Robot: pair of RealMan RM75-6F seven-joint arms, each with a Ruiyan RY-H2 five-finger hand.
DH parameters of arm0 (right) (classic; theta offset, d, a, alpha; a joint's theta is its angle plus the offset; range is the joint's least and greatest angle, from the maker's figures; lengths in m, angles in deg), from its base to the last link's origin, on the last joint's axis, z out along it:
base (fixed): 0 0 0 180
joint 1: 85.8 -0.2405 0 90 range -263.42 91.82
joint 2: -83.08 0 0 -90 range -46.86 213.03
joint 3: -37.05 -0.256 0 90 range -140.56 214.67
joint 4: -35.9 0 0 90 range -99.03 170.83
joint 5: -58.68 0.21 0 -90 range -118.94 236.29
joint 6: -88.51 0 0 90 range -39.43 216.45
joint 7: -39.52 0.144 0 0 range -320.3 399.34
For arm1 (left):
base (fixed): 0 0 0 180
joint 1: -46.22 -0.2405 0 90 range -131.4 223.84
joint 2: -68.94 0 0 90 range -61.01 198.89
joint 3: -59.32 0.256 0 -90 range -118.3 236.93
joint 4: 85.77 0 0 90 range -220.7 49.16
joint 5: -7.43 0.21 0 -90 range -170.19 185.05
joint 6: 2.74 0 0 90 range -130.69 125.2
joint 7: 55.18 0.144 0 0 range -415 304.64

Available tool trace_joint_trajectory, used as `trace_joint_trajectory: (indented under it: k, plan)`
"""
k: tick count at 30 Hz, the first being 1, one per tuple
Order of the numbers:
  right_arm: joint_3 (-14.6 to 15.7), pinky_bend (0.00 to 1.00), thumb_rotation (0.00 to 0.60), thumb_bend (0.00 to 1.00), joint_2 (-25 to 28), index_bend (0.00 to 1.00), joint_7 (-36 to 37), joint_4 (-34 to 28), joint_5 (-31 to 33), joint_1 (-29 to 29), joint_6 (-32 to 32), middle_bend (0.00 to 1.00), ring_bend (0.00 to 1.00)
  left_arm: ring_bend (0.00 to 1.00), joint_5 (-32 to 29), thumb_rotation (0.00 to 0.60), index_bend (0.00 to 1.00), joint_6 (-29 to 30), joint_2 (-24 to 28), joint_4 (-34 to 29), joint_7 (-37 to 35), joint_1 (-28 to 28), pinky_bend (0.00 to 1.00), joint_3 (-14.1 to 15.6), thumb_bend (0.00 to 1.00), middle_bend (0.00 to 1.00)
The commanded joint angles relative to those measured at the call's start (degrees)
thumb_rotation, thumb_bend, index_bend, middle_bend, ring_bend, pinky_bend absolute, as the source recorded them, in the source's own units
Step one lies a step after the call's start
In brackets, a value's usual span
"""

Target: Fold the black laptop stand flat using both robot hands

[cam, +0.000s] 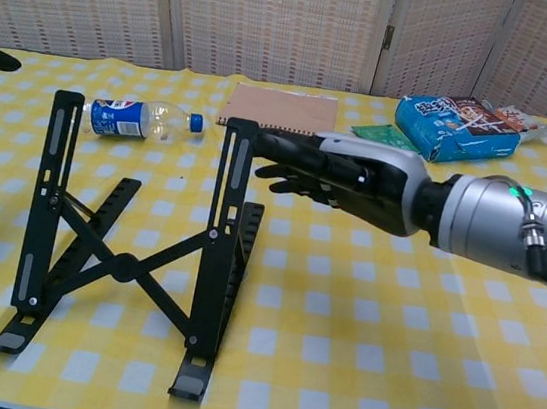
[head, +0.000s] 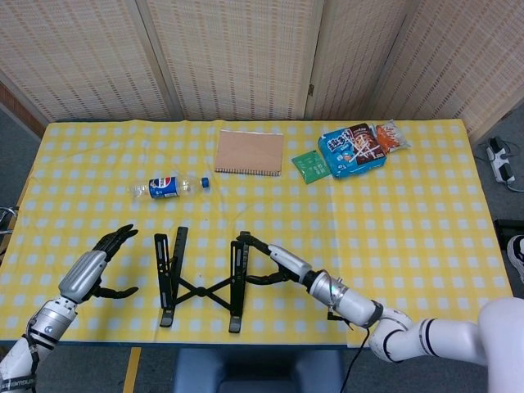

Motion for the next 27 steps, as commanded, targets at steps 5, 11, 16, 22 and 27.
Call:
trace_joint_trajectory:
  k: [5,11,16,22,27]
  plan:
    - [-0.18,0.00,0.233,0.20,-1.17,0.00,3.40,-1.49,-5.50,-1.80,1.19,0.00,0.03,0.00,1.92,0.600,0.00,-3.40,-1.71,5.86,-14.74,0.43,0.00,2.22,0.20,0.00]
    - [2.45,0.00,0.230,0.20,0.03,0.00,5.07,-4.75,-11.00,-1.51,5.10,0.00,0.03,0.00,5.22,0.600,0.00,-2.11,-5.10,8.49,-15.99,0.05,0.00,4.03,0.20,0.00]
    - [4.75,0.00,0.231,0.20,0.65,0.00,4.45,-7.14,-14.15,-1.41,7.28,0.00,0.03,0.00,6.88,0.600,0.00,-1.59,-7.29,8.94,-14.26,-0.06,0.00,5.21,0.20,0.00]
    - [6.56,0.00,0.230,0.20,0.98,0.00,3.24,-8.85,-15.16,-1.12,8.74,0.00,0.03,0.00,8.87,0.600,0.05,-1.06,-8.96,8.34,-12.49,0.15,0.00,6.52,0.20,0.03]
    - [7.85,0.00,0.230,0.20,1.03,0.00,2.66,-9.50,-15.46,-0.83,9.57,0.00,0.04,0.00,8.81,0.600,0.07,-1.68,-10.87,8.86,-8.54,0.71,0.00,6.43,0.20,0.05]
